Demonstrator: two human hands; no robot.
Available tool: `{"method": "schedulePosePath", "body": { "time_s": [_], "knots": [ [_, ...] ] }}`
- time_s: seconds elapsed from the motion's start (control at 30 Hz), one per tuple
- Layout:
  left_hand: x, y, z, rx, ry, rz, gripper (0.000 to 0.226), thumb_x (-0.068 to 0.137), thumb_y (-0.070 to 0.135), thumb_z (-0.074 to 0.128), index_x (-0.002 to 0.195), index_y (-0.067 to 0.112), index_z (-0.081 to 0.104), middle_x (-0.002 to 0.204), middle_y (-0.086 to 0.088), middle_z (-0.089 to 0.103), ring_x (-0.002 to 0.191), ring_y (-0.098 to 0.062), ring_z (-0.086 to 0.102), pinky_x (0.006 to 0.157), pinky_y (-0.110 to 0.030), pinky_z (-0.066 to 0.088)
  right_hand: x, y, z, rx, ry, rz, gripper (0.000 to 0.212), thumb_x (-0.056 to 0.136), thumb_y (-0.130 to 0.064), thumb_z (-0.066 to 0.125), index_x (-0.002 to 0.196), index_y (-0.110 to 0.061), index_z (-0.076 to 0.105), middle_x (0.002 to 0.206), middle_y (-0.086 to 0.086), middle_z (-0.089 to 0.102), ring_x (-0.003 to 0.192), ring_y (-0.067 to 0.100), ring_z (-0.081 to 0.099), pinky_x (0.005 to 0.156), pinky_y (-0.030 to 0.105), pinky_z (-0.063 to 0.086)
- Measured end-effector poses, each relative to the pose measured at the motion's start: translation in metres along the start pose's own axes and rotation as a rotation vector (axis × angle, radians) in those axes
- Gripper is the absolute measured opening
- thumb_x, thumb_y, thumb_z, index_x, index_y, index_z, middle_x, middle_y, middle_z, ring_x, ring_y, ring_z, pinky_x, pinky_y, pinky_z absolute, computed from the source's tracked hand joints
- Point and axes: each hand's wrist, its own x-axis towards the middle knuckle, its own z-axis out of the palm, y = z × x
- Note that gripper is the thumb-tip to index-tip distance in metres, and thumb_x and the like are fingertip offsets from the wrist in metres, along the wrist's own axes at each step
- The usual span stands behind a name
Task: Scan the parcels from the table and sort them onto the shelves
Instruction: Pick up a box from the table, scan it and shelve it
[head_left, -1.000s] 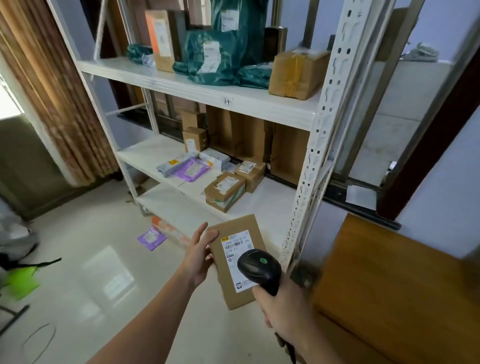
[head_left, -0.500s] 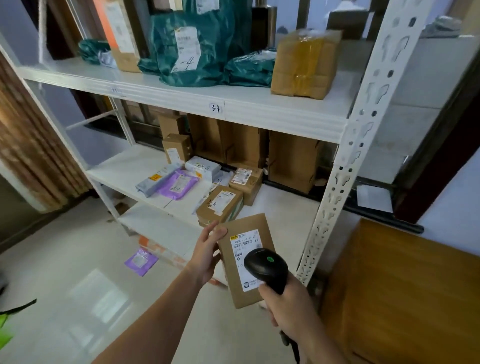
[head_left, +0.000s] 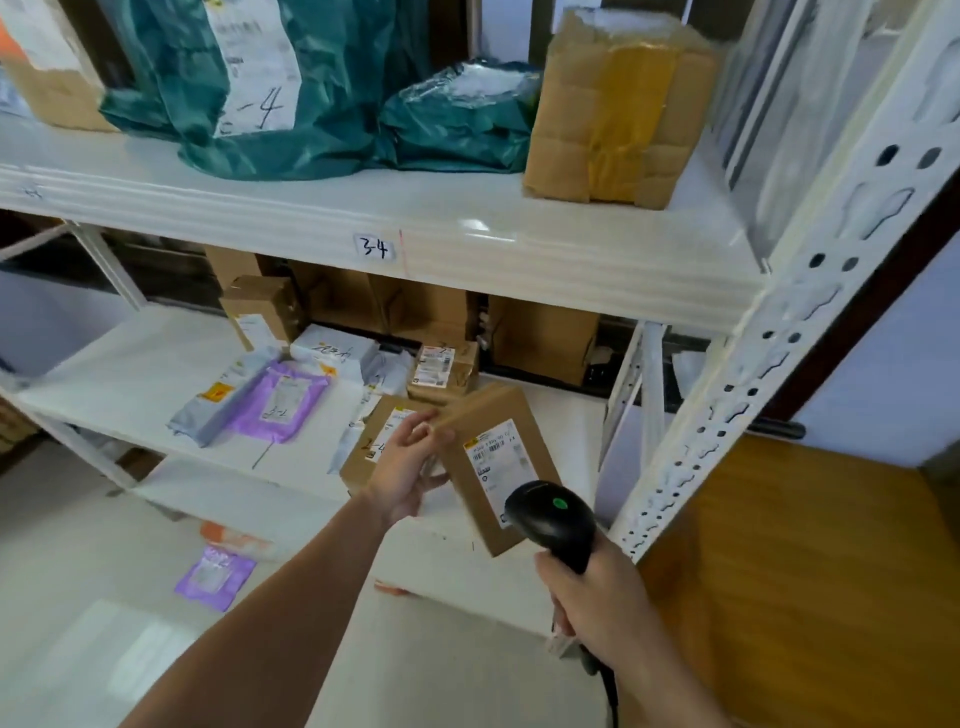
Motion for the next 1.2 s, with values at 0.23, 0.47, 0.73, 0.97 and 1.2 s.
{"method": "schedulePosePath", "body": {
  "time_s": [0.23,0.47,0.73,0.97,1.2],
  "knots": [
    [0.061,0.021,-0.019,0.322,-0.084,-0.038,0.060,0.084,0.001,0.082,0.135,0.022,0.058,0.131,-0.006,0.061,0.118,-0.035,0.067,0.099,-0.064,0.056,0.027,-0.022,0.030,0.000,0.146,0.041,0.009,0.090,-0.018,0.065,0.085,-0.025,0.064,0.054,0.002,0.060,0.052,0.013,0.061,0.062,0.030,0.052],
    [0.101,0.034,-0.026,0.647,-0.157,-0.054,0.077,0.073,-0.016,0.080,0.132,0.024,0.051,0.122,-0.012,0.057,0.094,-0.021,0.063,0.066,-0.031,0.064,0.036,-0.041,0.047,0.018,0.223,0.096,0.008,0.091,-0.016,0.064,0.084,-0.018,0.060,0.056,0.007,0.059,0.049,0.014,0.060,0.052,0.027,0.051],
    [0.134,0.024,-0.018,1.191,-0.327,-0.041,0.105,0.073,-0.012,0.077,0.157,0.025,0.025,0.152,-0.007,0.026,0.122,-0.030,0.049,0.069,-0.023,0.051,0.046,-0.036,0.056,0.011,0.297,0.178,0.005,0.089,-0.019,0.066,0.086,-0.022,0.063,0.052,0.001,0.057,0.051,0.014,0.059,0.064,0.038,0.056],
    [0.137,0.008,-0.013,1.341,-0.349,0.087,0.107,0.080,0.010,0.084,0.159,0.033,0.015,0.158,-0.005,0.017,0.133,-0.030,0.044,0.114,-0.046,0.047,0.056,-0.035,0.068,0.027,0.273,0.229,0.008,0.088,-0.021,0.066,0.085,-0.026,0.060,0.055,0.000,0.058,0.054,0.016,0.058,0.063,0.035,0.052],
    [0.146,-0.008,0.001,1.503,-0.296,0.221,0.099,0.092,0.028,0.078,0.160,0.032,0.006,0.167,-0.006,0.007,0.138,-0.036,0.049,0.117,-0.052,0.043,0.065,-0.032,0.073,0.088,0.268,0.269,0.006,0.091,-0.016,0.065,0.090,-0.021,0.061,0.057,0.002,0.058,0.046,0.009,0.057,0.054,0.022,0.048]
  ]
}}
